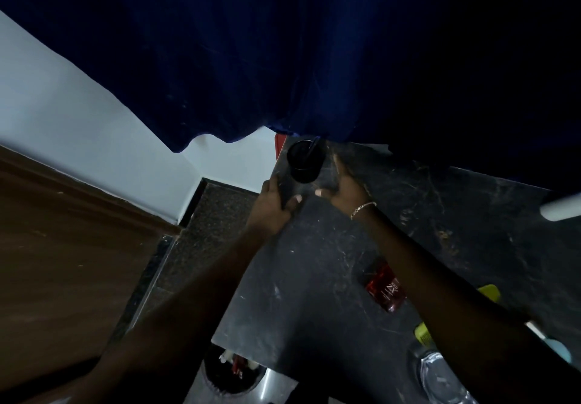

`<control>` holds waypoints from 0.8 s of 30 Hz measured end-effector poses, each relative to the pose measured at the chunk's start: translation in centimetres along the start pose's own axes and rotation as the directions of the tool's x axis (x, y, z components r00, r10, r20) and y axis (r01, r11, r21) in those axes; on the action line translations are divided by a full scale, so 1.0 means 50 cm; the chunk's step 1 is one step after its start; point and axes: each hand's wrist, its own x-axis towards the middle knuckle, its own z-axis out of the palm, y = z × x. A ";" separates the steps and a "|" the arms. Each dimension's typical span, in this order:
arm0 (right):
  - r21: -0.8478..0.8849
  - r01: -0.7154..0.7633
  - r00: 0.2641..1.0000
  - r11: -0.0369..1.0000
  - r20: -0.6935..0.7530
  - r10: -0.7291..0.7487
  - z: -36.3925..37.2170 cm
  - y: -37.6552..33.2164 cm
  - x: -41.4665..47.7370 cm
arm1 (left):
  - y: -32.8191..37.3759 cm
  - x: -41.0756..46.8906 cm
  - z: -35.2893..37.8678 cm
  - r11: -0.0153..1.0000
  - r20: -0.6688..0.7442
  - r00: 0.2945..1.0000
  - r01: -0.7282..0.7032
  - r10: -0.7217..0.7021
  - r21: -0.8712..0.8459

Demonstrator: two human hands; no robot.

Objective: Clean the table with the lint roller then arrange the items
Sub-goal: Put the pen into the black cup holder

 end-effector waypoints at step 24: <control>-0.246 -0.020 0.974 0.969 -0.223 -0.036 -0.050 0.228 -0.474 | 0.086 -0.336 0.284 0.788 0.215 0.871 -0.491 0.442 0.372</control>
